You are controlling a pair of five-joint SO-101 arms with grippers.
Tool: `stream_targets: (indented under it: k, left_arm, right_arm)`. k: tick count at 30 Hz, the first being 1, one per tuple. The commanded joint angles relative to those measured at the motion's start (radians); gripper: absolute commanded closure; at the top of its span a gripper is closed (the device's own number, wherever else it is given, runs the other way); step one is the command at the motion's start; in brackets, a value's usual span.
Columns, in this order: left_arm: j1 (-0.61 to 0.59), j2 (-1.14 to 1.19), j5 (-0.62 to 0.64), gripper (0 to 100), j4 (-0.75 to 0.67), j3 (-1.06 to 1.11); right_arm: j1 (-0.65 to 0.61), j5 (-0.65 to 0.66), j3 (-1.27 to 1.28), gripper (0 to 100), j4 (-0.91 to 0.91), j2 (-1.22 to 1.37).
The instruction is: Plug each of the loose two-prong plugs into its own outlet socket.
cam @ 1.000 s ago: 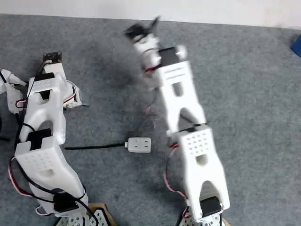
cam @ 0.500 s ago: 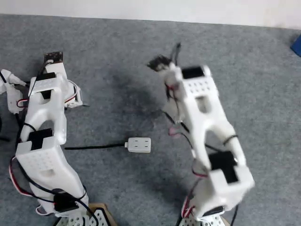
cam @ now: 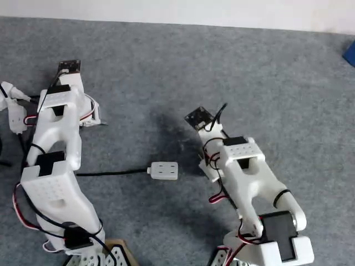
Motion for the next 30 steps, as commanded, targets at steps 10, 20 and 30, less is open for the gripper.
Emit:
stream_targets:
  k: [10, 20, 30]
  left_arm:
    - [0.074, -0.196, -0.081, 69, 0.058, -0.015]
    - [0.24, -0.357, -0.087, 69, 0.209, -0.004]
    - [0.278, -0.36, -0.087, 69, 0.241, -0.005]
  right_arm:
    - [0.036, -0.101, 0.021, 98.5, -0.007, 0.002]
    - [0.033, -0.109, 0.019, 98.5, -0.031, 0.012]
    - [0.036, -0.107, 0.019, 85.4, -0.042, 0.013]
